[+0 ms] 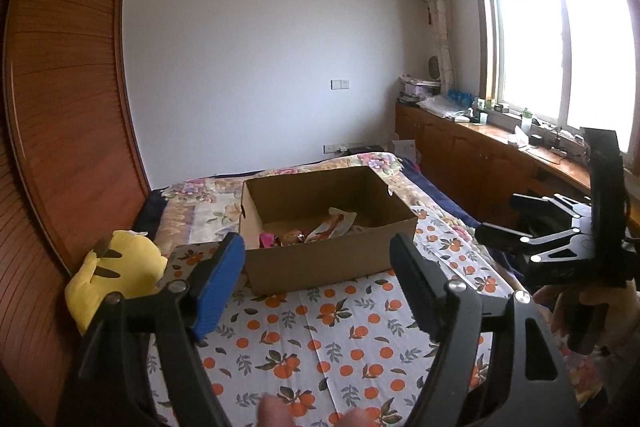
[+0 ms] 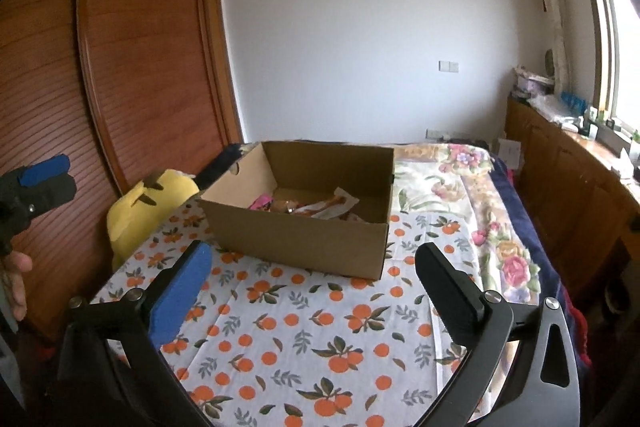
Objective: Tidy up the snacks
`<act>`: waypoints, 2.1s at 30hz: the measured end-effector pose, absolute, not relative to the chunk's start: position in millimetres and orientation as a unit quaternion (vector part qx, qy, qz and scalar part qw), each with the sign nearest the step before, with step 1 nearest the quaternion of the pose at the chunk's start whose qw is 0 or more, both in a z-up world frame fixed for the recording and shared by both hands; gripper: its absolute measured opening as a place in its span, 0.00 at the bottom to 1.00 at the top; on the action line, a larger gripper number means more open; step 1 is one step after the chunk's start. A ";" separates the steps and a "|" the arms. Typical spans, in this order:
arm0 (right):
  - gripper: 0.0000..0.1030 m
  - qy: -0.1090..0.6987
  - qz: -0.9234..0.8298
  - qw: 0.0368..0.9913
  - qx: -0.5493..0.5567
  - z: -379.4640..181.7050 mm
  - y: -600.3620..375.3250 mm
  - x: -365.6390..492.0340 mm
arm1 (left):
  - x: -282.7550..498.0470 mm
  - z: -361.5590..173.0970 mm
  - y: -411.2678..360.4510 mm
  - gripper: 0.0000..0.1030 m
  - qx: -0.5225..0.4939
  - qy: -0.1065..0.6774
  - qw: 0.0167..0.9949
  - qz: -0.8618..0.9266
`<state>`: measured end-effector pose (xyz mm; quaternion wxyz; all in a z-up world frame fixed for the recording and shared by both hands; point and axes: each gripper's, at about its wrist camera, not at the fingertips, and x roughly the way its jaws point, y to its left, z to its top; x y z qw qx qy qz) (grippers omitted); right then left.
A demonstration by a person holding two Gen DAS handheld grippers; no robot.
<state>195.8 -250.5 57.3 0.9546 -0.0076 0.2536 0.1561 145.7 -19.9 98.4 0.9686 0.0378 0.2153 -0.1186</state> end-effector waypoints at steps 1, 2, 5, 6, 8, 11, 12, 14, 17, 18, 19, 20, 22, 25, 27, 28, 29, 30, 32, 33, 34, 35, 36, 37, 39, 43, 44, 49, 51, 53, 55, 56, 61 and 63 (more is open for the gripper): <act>1.00 0.249 0.153 0.956 -0.009 59.6 -251.1 189.9 | 142.1 97.8 -20.5 0.74 0.036 0.215 0.969 -0.118; 1.00 0.246 0.150 0.958 -0.010 61.1 -251.5 186.3 | 138.5 97.2 -21.1 0.74 0.034 0.214 0.969 -0.117; 1.00 0.241 0.144 0.960 -0.006 64.1 -253.8 173.4 | 129.1 95.5 -22.6 0.84 0.033 0.213 0.970 -0.114; 1.00 0.241 0.142 0.960 -0.004 64.7 -255.0 170.8 | 126.7 94.8 -23.4 0.93 0.034 0.212 0.970 -0.112; 1.00 0.238 0.140 0.961 -0.002 64.9 -255.7 161.8 | 119.5 91.6 -23.9 0.97 0.033 0.210 0.971 -0.109; 1.00 0.233 0.136 0.963 -0.008 62.8 -254.8 149.1 | 110.1 86.0 -23.6 0.98 0.030 0.213 0.971 -0.109; 1.00 0.233 0.135 0.963 -0.008 61.8 -254.5 146.9 | 108.5 84.5 -23.3 0.99 0.028 0.213 0.971 -0.109; 1.00 0.232 0.133 0.964 -0.006 58.0 -254.3 140.2 | 104.5 79.8 -21.8 1.00 0.023 0.217 0.970 -0.109; 1.00 0.231 0.128 0.965 -0.003 52.8 -253.4 132.9 | 96.7 72.6 -23.4 1.00 0.028 0.217 0.971 -0.099; 1.00 0.230 0.128 0.965 -0.002 51.7 -253.7 130.9 | 94.6 70.1 -24.0 1.00 0.031 0.217 0.971 -0.097; 1.00 0.228 0.125 0.966 -0.002 49.3 -253.5 127.6 | 92.1 67.4 -24.7 1.00 0.033 0.218 0.971 -0.094; 1.00 0.225 0.122 0.967 -0.003 47.5 -253.4 124.3 | 89.7 64.6 -25.3 1.00 0.032 0.219 0.971 -0.093; 1.00 0.219 0.118 0.969 -0.001 44.9 -254.0 117.5 | 86.5 60.7 -26.1 1.00 0.030 0.221 0.970 -0.093; 1.00 0.215 0.117 0.970 0.009 40.8 -255.1 111.2 | 81.7 53.5 -30.1 1.00 0.037 0.227 0.969 -0.092; 1.00 0.212 0.115 0.971 0.009 37.8 -254.9 106.3 | 78.3 48.4 -33.0 1.00 0.043 0.229 0.969 -0.087; 1.00 0.210 0.113 0.971 0.007 36.3 -254.6 104.0 | 76.2 45.3 -34.5 1.00 0.046 0.229 0.968 -0.086; 1.00 0.208 0.110 0.972 0.003 34.2 -253.7 101.3 | 74.5 42.9 -35.1 1.00 0.047 0.230 0.968 -0.086; 1.00 0.208 0.108 0.972 0.001 32.9 -253.3 100.7 | 72.5 40.5 -36.1 1.00 0.047 0.230 0.968 -0.085; 1.00 0.208 0.105 0.973 -0.003 28.2 -251.6 97.3 | 68.2 35.1 -36.9 1.00 0.048 0.231 0.968 -0.084; 1.00 0.208 0.106 0.972 -0.003 26.0 -251.4 96.0 | 65.8 32.6 -37.6 1.00 0.048 0.231 0.969 -0.081; 1.00 0.209 0.105 0.972 -0.003 23.0 -250.8 94.5 | 63.9 29.7 -38.1 1.00 0.049 0.232 0.969 -0.076; 1.00 0.210 0.104 0.972 -0.004 20.8 -250.3 93.5 | 62.5 27.9 -38.9 1.00 0.050 0.234 0.968 -0.074; 1.00 0.211 0.104 0.972 -0.005 18.8 -249.6 92.3 | 61.1 26.0 -39.8 1.00 0.052 0.235 0.968 -0.073; 1.00 0.213 0.105 0.971 -0.005 16.0 -248.2 90.4 | 58.0 23.1 -41.1 1.00 0.054 0.234 0.968 -0.069; 1.00 0.214 0.103 0.971 -0.006 12.1 -247.7 87.3 | 53.8 21.1 -41.5 1.00 0.053 0.230 0.970 -0.065; 1.00 0.217 0.099 0.971 -0.005 5.2 -246.7 81.0 | 45.3 14.9 -41.4 1.00 0.044 0.226 0.971 -0.057; 1.00 0.217 0.097 0.971 -0.005 4.1 -246.2 80.1 | 44.5 13.3 -40.8 1.00 0.042 0.228 0.971 -0.059; 1.00 0.216 0.087 0.973 -0.002 0.3 -247.4 73.7 | 43.0 6.3 -35.3 1.00 0.038 0.226 0.972 -0.043; 1.00 0.215 0.085 0.973 -0.003 -1.0 -247.1 70.9 | 42.7 3.9 -32.7 1.00 0.039 0.225 0.973 -0.037; 1.00 0.215 0.084 0.973 -0.004 -2.8 -246.2 67.9 | 43.8 0.9 -31.4 1.00 0.039 0.229 0.972 -0.035; 1.00 0.215 0.084 0.973 -0.006 -4.0 -244.4 66.2 | 44.4 -1.5 -30.5 1.00 0.040 0.230 0.972 -0.032; 1.00 0.214 0.084 0.973 -0.007 -4.4 -243.5 65.1 | 44.4 -2.7 -30.2 1.00 0.041 0.231 0.972 -0.031; 1.00 0.215 0.080 0.973 -0.008 -6.9 -242.1 62.2 | 42.8 -6.4 -26.5 1.00 0.038 0.231 0.972 -0.028; 1.00 0.216 0.077 0.973 -0.006 -7.6 -242.7 61.5 | 42.2 -7.0 -25.1 1.00 0.036 0.230 0.972 -0.027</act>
